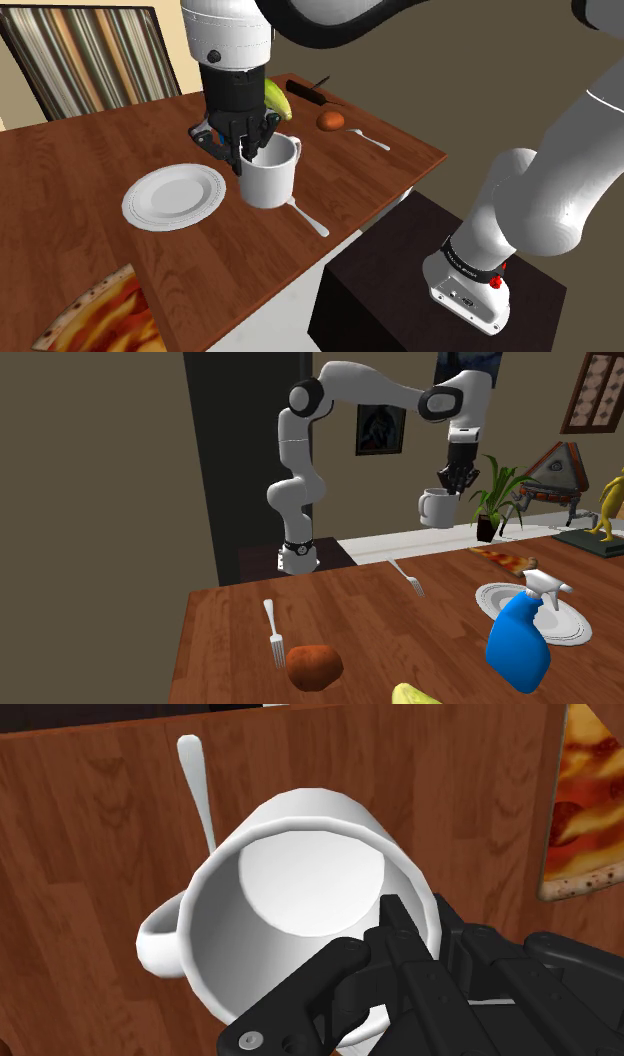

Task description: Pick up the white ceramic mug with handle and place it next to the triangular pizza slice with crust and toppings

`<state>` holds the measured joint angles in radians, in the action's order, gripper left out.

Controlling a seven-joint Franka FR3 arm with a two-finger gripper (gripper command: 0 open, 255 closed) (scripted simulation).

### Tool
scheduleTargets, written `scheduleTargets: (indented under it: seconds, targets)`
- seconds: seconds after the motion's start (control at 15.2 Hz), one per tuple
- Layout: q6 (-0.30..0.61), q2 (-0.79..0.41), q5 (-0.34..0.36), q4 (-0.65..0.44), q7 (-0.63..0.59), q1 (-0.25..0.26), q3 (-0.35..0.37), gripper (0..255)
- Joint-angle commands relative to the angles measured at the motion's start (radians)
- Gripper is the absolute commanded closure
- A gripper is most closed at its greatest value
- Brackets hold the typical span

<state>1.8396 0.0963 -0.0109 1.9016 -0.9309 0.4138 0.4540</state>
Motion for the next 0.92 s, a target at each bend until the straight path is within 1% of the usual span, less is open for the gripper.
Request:
scheduleTargets:
  seconds: [0.0,0.13,0.86]
  targets:
    - [-0.003,-0.029,0.012,-0.029,-0.065,0.025,0.034,255]
    - [-0.01,-0.061,0.028,-0.064,-0.127,0.05,0.066,255]
    - [0.135,-0.082,0.04,0.064,-0.139,0.053,0.069,255]
